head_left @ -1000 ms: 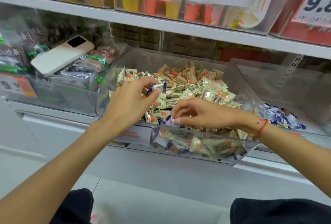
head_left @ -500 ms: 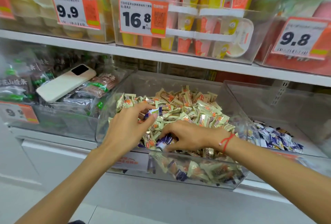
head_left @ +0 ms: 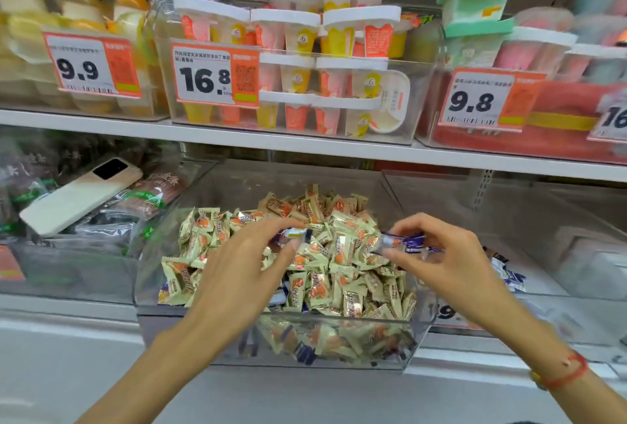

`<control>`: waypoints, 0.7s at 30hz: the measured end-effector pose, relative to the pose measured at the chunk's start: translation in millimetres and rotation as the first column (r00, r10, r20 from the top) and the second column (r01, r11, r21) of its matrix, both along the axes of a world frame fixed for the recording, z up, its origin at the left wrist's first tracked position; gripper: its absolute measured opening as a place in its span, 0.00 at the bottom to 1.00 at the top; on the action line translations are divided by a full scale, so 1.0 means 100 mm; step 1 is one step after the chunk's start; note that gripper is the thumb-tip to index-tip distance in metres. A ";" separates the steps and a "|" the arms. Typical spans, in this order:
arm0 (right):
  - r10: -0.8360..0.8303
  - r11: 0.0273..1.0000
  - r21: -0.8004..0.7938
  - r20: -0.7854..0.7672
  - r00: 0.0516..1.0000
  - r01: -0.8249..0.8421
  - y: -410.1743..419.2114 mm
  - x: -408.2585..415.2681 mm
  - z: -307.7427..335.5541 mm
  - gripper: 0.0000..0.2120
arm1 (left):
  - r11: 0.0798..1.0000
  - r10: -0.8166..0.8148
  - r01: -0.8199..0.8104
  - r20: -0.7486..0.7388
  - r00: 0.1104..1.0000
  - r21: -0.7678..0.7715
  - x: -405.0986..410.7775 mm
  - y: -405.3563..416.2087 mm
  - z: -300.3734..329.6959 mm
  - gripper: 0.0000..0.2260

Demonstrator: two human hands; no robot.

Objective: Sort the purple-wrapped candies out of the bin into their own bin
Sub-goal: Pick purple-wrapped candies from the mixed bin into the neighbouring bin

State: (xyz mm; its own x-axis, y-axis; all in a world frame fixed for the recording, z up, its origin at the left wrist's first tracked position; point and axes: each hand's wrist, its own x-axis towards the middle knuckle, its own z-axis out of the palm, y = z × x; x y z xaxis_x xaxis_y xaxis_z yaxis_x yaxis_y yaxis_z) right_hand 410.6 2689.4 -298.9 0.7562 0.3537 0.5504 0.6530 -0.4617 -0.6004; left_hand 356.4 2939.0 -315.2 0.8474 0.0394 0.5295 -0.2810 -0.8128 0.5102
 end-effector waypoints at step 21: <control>-0.370 0.905 -0.259 -0.086 0.925 0.338 -1.21 0.61 -0.34 0.18 | 0.930 -0.247 0.218 0.064 0.967 0.294 0.70 -1.20 0.11 0.17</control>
State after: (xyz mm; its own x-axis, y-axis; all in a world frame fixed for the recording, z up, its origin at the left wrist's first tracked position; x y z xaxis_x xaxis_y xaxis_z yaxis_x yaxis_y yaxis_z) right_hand 471.5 2568.4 -332.7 0.9146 0.1558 0.3730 0.3436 -0.7859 -0.5141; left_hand 426.4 2819.3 -304.4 0.7579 -0.3161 0.5708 -0.5167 -0.8249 0.2293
